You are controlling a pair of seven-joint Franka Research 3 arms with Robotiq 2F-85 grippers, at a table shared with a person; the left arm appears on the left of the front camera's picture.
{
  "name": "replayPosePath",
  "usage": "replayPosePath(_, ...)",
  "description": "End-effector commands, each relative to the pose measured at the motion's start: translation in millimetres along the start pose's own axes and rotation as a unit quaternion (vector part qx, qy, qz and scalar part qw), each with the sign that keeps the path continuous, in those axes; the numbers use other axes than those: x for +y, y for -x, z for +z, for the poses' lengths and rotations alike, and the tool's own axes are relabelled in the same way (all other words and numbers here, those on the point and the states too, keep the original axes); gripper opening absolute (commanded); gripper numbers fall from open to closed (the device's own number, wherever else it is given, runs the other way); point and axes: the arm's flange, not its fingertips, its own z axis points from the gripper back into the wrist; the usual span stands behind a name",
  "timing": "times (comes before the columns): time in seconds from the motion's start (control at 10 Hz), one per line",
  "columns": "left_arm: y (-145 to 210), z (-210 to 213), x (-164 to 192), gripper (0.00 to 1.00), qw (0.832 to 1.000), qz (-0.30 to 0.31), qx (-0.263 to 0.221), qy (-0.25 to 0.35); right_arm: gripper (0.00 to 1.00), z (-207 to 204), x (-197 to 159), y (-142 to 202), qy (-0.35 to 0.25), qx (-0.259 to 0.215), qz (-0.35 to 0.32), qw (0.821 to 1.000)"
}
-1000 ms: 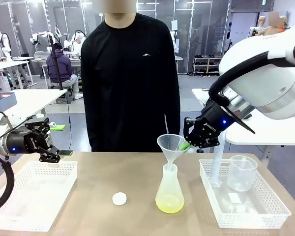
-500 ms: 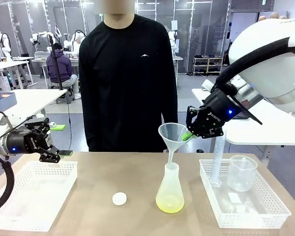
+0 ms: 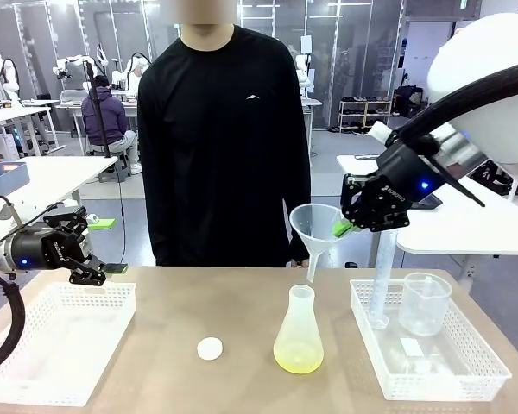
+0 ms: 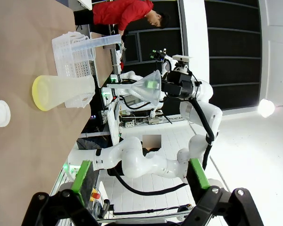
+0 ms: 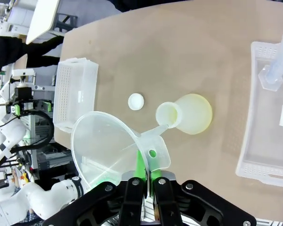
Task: Prepare the solutions needed for the experiment.
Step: Once the solution is in the Big flask , pick up the Plastic Funnel and place it back into the right Organizing basket.
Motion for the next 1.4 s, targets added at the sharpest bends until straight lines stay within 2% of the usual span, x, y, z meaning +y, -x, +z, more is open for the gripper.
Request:
replayPosePath(0.0, 1, 0, -1, 1.00, 1.000, -0.005, 0.001, 0.002, 0.00, 23, -25, -6, 0.039, -0.023, -0.020, 0.999)
replayPosePath(0.3, 1, 0, -1, 1.00, 1.000, -0.005, 0.001, 0.002, 0.00, 52, -73, -17, 0.060, -0.028, -0.066, 0.996)
replayPosePath(0.6, 1, 0, -1, 1.00, 1.000, -0.005, 0.001, 0.002, 0.00, 64, -123, -21, 0.076, 0.014, -0.118, 0.990)
replayPosePath(0.8, 1, 0, -1, 1.00, 1.000, -0.005, 0.001, 0.002, 0.00, 58, -147, -22, 0.099, 0.015, -0.138, 0.985)
replayPosePath(1.0, 1, 0, -1, 1.00, 1.000, -0.005, 0.001, 0.002, 0.00, 37, -175, -16, 0.107, 0.060, -0.149, 0.981)
replayPosePath(1.3, 1, 0, -1, 1.00, 1.000, -0.005, 0.001, 0.002, 0.00, 8, -203, -14, 0.128, 0.082, -0.172, 0.973)
